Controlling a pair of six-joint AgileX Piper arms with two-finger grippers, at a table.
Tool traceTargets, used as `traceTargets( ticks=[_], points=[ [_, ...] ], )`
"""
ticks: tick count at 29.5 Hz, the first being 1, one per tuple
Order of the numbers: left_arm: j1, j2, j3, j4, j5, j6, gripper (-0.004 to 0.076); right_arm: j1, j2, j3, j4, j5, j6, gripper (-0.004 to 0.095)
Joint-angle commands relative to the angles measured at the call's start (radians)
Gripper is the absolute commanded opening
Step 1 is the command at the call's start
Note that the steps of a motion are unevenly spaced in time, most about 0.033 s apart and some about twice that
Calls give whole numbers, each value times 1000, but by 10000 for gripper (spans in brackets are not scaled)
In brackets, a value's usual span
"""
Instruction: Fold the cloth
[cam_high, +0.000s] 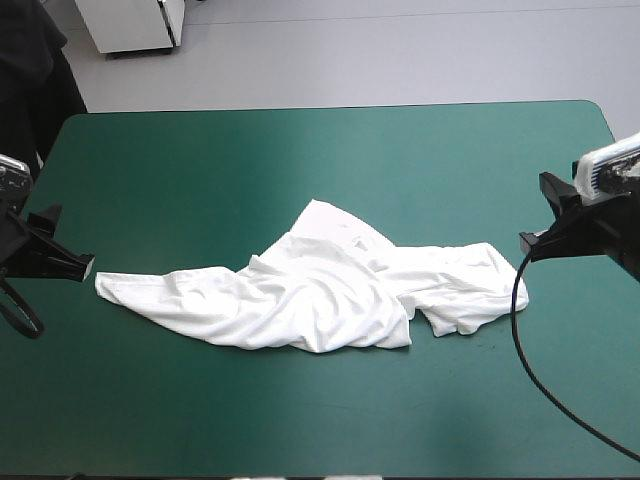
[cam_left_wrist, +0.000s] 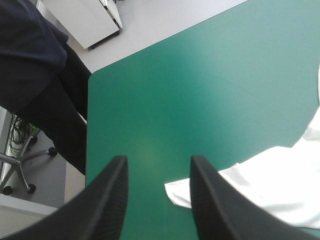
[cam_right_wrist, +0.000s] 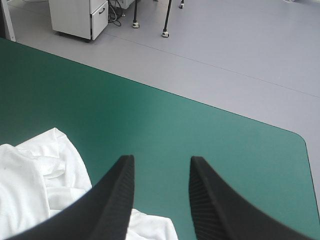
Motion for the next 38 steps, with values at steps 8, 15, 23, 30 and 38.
traceTargets(
  ticks=[8,15,23,30,38],
  points=[
    [-2,-8,-23,-115,-45,-12,299,2,-2,-26,12,-74,-1,347],
    [-2,-6,-23,-145,-33,23,299,2,-2,-26,58,-63,-1,347],
    [0,71,-23,13,30,-15,299,2,-2,-26,53,-19,-1,347],
    [43,173,-23,161,30,-60,299,2,-2,-26,33,-19,-1,347],
    [251,245,7,41,30,-92,299,10,-4,-22,30,-17,-1,347]
  ],
)
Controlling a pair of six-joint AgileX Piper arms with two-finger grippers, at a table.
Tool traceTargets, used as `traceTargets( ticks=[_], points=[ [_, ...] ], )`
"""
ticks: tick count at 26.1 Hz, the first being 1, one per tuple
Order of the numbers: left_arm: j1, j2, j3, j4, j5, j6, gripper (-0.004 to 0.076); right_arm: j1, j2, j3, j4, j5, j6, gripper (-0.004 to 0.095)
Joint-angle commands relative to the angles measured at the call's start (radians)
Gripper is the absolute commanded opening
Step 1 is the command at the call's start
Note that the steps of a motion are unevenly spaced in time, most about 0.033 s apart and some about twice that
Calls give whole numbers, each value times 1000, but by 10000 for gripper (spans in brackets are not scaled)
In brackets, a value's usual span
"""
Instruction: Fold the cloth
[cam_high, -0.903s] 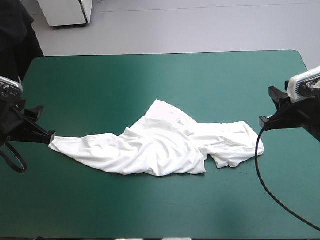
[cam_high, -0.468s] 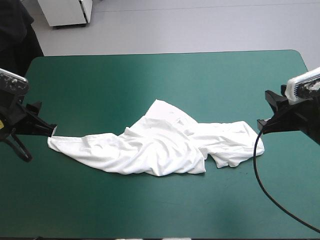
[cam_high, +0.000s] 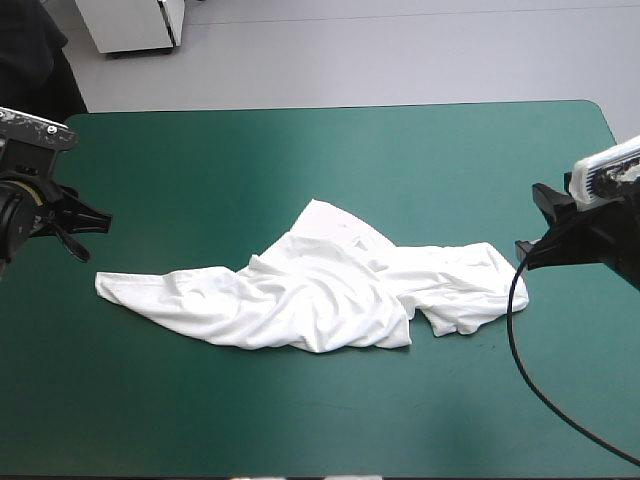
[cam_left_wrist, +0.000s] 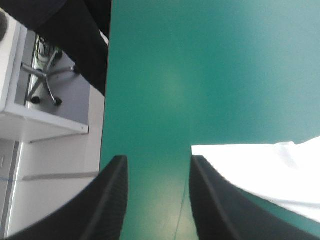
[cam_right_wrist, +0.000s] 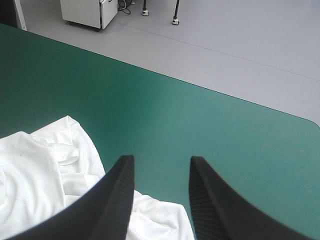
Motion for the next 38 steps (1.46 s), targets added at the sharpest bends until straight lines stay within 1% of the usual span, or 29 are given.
traceTargets(
  ticks=[1,4,7,9,10,12,15,17,21,22,25,28,31,38],
  points=[
    [84,5,13,-21,29,-17,299,25,-4,-21,-10,-65,-1,347],
    [164,37,73,-56,20,-17,299,108,-4,-8,-75,-60,-1,347],
    [232,90,116,-165,-20,5,299,186,-4,7,-119,-49,28,347],
    [266,134,118,-233,-26,39,305,232,-4,24,-148,-39,44,347],
    [274,150,118,-245,-26,52,316,250,-4,34,-159,-32,49,347],
    [284,186,118,-250,-21,70,363,275,-4,58,-201,-26,73,347],
    [284,223,118,-250,-19,70,435,294,-4,89,-244,-26,109,347],
    [284,249,118,-257,-31,70,448,300,-4,100,-246,-28,113,347],
    [305,326,116,-301,-59,70,447,308,-4,102,-258,-34,113,347],
    [341,373,112,-372,-79,83,447,310,-4,102,-262,-34,113,347],
    [417,475,92,-454,-86,108,447,310,-2,102,-266,-34,113,338],
    [443,544,58,-471,-114,114,447,310,20,102,-266,-32,113,264],
    [443,572,51,-471,-132,118,447,310,49,102,-266,-31,116,226],
    [443,626,49,-464,-138,118,447,310,77,102,-262,-35,123,221]
  ],
)
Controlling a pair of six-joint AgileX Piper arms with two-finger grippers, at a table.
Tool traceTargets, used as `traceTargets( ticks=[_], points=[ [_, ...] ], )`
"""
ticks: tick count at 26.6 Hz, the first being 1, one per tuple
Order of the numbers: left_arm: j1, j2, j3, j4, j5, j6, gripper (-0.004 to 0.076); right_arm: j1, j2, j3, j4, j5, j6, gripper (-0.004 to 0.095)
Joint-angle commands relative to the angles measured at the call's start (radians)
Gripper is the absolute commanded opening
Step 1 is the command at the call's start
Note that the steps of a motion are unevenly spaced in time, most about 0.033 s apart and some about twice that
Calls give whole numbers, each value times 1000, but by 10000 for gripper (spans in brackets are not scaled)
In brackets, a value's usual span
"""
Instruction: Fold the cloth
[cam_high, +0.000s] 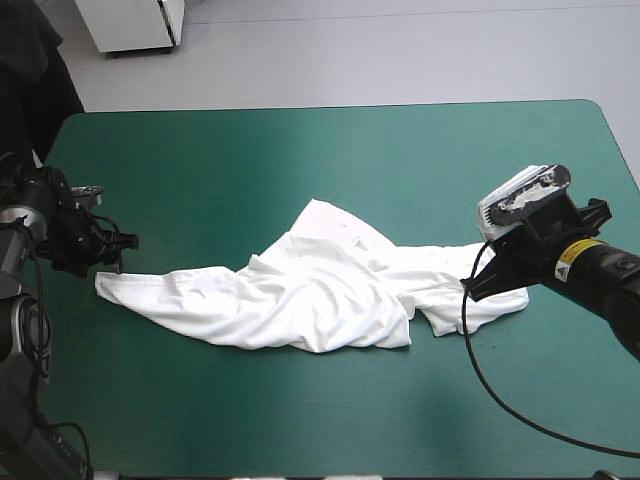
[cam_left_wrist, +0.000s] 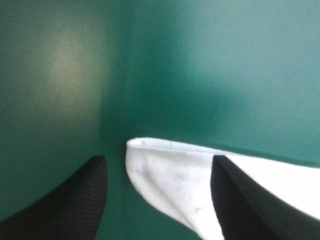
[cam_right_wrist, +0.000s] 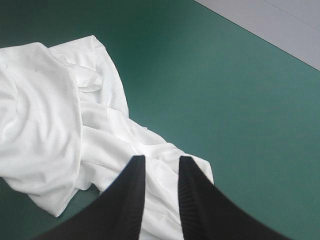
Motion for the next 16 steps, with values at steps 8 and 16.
traceTargets(
  ticks=[8,16],
  points=[
    [1,46,-30,-36,-3,-2,447,2,-8,-26,-17,-70,2,219],
    [1,54,-30,-126,35,58,51,2,-8,-26,-31,-70,-1,212]
  ],
)
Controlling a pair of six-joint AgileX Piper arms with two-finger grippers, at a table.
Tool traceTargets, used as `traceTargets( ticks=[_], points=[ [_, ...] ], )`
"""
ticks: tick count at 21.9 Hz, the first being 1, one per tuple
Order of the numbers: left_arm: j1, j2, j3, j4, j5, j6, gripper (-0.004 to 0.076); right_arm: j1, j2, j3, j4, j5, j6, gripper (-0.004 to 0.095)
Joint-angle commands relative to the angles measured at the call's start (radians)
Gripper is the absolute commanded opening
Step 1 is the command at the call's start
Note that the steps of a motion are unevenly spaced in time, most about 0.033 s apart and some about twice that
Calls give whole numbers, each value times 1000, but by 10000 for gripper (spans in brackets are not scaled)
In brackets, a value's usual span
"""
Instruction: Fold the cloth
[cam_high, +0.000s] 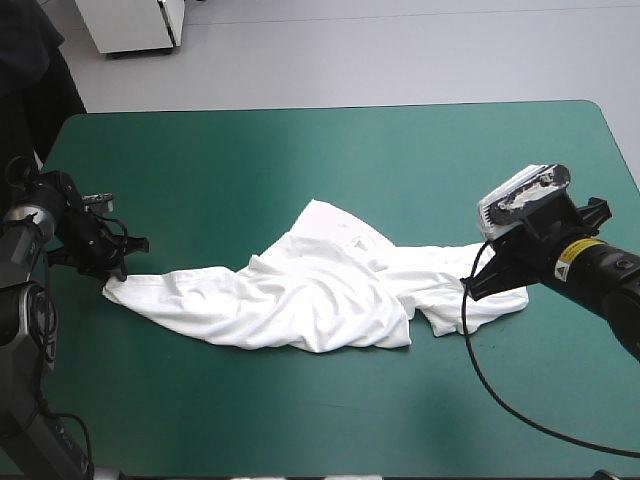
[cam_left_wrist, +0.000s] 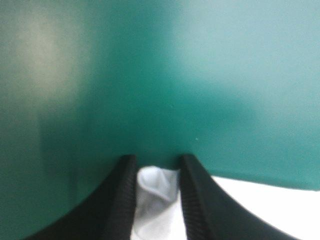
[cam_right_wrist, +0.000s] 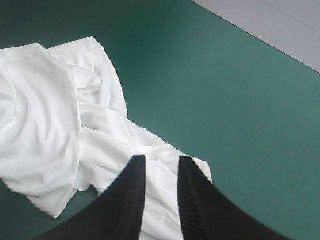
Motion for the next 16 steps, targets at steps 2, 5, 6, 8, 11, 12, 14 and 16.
traceTargets(
  ticks=[2,5,6,8,11,12,14,16],
  points=[
    [0,-30,-16,-65,44,30,-21,1,-10,-26,-26,-52,5,212],
    [-2,-43,-16,-92,101,39,-22,1,-2,-24,-98,51,71,213],
    [-2,-53,-16,-116,110,55,-22,0,3,-24,-123,105,85,213],
    [-4,-96,-16,-187,134,95,-22,0,42,-24,-175,265,119,222],
    [-13,-181,-16,-260,137,137,-22,0,114,-30,-118,301,127,281],
    [-27,-226,-16,-276,140,149,-22,0,157,-43,-84,291,119,314],
    [-42,-294,-16,-294,136,159,-22,0,232,-65,-59,317,104,352],
    [-48,-331,-16,-336,131,181,-22,0,273,-67,-71,317,104,389]
  ],
)
